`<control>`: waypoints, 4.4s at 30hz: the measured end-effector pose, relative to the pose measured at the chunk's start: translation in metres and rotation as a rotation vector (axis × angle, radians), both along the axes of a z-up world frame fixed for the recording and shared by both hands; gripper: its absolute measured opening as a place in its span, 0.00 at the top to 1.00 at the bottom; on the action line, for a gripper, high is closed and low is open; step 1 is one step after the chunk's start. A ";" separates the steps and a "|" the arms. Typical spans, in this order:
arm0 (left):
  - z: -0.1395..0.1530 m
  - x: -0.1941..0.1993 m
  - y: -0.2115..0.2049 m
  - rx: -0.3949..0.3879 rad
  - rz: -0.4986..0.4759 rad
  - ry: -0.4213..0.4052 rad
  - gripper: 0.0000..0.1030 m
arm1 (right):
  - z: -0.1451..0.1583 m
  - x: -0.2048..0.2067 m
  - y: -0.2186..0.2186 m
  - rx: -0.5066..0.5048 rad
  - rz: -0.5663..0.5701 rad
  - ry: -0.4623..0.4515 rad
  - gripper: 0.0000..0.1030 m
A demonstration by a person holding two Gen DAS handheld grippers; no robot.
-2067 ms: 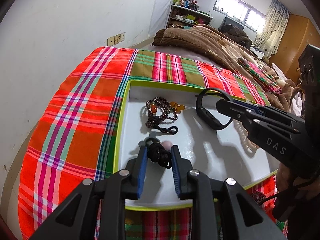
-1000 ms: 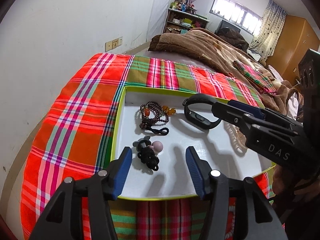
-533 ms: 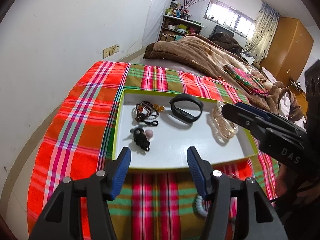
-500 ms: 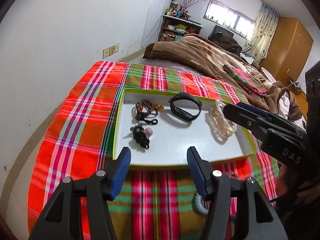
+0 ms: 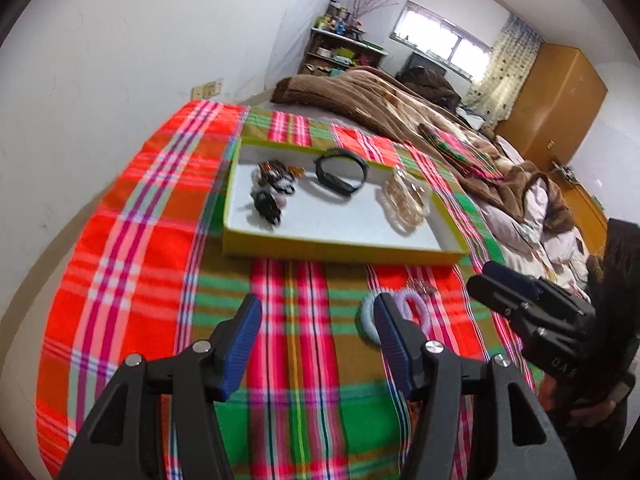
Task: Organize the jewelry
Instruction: 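Withdraw both tools from the lid toward the remaining jewelry, then grasp the black cord with teal bead using the right tool, then grasp the lavender coil hair tie with the left tool, then carry the black cord and lavender coil over the white box lid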
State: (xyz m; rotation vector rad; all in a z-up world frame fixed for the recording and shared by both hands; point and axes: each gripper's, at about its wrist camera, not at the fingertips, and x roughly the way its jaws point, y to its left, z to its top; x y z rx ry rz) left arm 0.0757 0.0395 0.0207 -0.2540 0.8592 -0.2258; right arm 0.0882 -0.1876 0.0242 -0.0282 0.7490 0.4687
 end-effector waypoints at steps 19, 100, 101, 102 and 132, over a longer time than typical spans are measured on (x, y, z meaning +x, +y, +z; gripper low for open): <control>-0.020 -0.023 -0.003 0.007 -0.019 0.061 0.41 | -0.052 -0.034 0.009 -0.075 0.021 0.087 0.57; -0.023 0.030 -0.089 0.043 -0.128 0.102 0.90 | -0.038 -0.050 -0.068 0.001 -0.142 -0.014 0.83; -0.021 0.030 -0.089 0.042 -0.128 0.097 0.90 | -0.037 -0.050 -0.068 0.001 -0.142 -0.017 0.83; -0.019 0.028 -0.088 0.042 -0.127 0.093 0.90 | -0.035 -0.051 -0.068 0.002 -0.143 -0.020 0.83; 0.026 0.067 -0.029 0.011 -0.034 -0.013 0.90 | 0.009 0.017 -0.036 0.004 -0.104 -0.087 0.83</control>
